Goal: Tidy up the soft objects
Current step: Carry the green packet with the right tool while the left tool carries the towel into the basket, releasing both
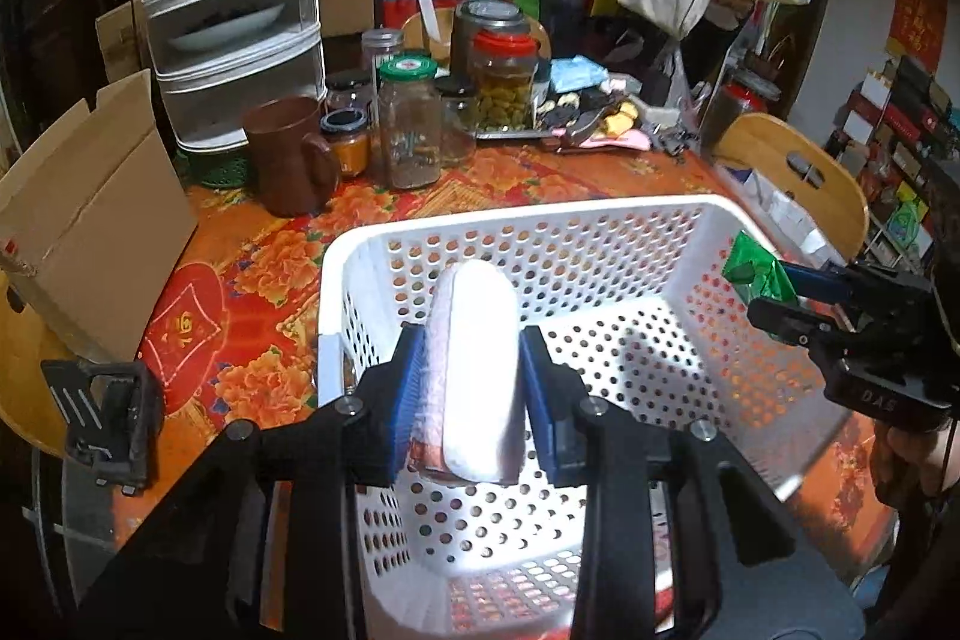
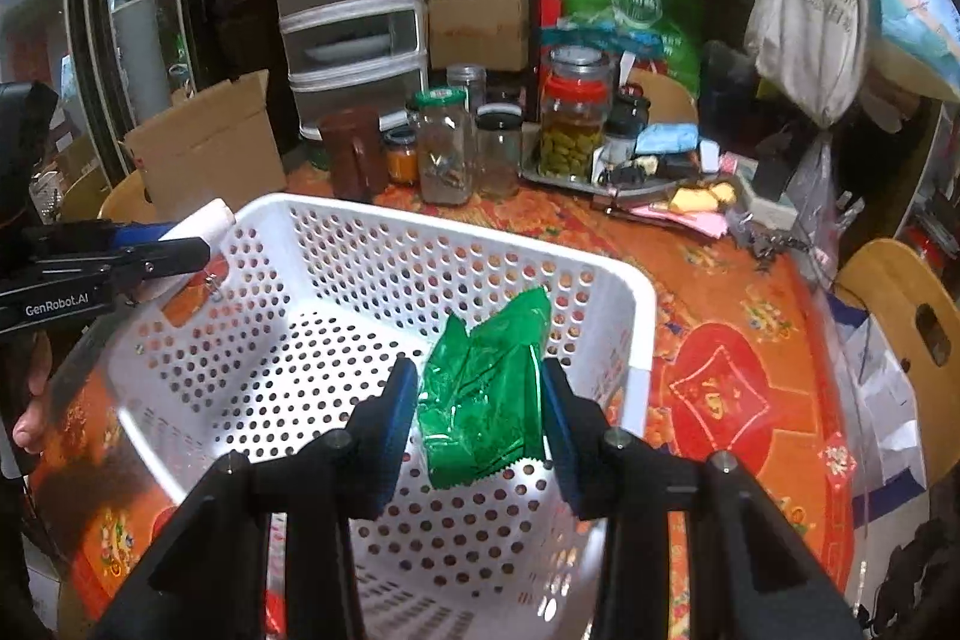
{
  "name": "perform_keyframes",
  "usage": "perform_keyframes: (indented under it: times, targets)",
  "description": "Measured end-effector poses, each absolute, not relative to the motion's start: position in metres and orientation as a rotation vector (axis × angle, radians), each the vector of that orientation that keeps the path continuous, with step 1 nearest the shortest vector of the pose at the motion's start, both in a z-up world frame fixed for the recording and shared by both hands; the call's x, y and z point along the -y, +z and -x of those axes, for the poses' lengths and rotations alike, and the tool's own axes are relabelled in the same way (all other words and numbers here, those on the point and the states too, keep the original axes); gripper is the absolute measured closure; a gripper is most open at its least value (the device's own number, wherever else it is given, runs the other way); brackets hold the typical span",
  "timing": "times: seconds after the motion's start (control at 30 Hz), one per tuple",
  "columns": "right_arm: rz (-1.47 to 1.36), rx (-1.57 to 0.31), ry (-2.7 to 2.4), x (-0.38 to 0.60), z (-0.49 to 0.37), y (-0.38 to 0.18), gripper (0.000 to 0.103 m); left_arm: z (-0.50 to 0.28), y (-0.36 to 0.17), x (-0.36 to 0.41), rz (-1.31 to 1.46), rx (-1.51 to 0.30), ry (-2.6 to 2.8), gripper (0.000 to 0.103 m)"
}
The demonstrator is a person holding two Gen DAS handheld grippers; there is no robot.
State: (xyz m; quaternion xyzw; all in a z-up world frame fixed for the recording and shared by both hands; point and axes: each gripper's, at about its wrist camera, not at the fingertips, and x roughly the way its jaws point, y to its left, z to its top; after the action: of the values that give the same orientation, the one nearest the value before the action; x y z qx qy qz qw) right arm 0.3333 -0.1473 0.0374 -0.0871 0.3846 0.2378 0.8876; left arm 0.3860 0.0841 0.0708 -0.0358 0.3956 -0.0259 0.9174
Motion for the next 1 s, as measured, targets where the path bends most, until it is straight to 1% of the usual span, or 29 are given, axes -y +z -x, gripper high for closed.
perform_keyframes:
  times: [0.2,0.43,0.53,0.6,0.63,0.67,0.7,0.73,0.77,0.8,0.9,0.93,0.97,1.0]
  targets:
    - [0.234,-0.845,0.484,0.137,-0.344,0.02,0.063,-0.402,0.047,-0.073,0.042,-0.882,-0.055,0.073]
    - [0.249,-0.875,0.491,0.13,-0.348,0.013,0.063,-0.412,0.023,-0.077,0.068,-0.936,-0.047,0.073]
    - [0.251,-0.889,0.497,0.128,-0.349,0.01,0.06,-0.409,0.022,-0.078,0.082,-0.927,-0.054,0.071]
    - [0.244,-0.89,0.5,0.128,-0.348,0.009,0.058,-0.406,0.023,-0.077,0.08,-0.922,-0.062,0.058]
    - [0.238,-0.886,0.5,0.129,-0.348,0.01,0.056,-0.404,0.025,-0.076,0.079,-0.916,-0.067,0.041]
    - [0.232,-0.884,0.498,0.129,-0.347,0.01,0.053,-0.402,0.027,-0.076,0.076,-0.906,-0.066,0.027]
    - [0.229,-0.878,0.496,0.129,-0.347,0.011,0.052,-0.399,0.029,-0.075,0.072,-0.891,-0.062,0.022]
    - [0.226,-0.872,0.495,0.13,-0.346,0.012,0.048,-0.395,0.033,-0.074,0.068,-0.871,-0.061,0.017]
    - [0.222,-0.864,0.493,0.131,-0.344,0.014,0.041,-0.392,0.036,-0.074,0.07,-0.862,-0.065,0.015]
    - [0.216,-0.854,0.494,0.132,-0.342,0.016,0.032,-0.39,0.038,-0.074,0.073,-0.858,-0.07,0.014]
    - [0.21,-0.821,0.488,0.137,-0.335,0.025,0.017,-0.38,0.049,-0.073,0.074,-0.831,-0.068,0.008]
    - [0.207,-0.815,0.487,0.138,-0.333,0.027,0.015,-0.375,0.052,-0.072,0.071,-0.819,-0.068,0.004]
    - [0.203,-0.807,0.489,0.14,-0.33,0.031,0.008,-0.372,0.054,-0.071,0.069,-0.813,-0.068,0.001]
    - [0.201,-0.802,0.486,0.141,-0.328,0.033,0.003,-0.368,0.056,-0.071,0.068,-0.809,-0.065,0.0]
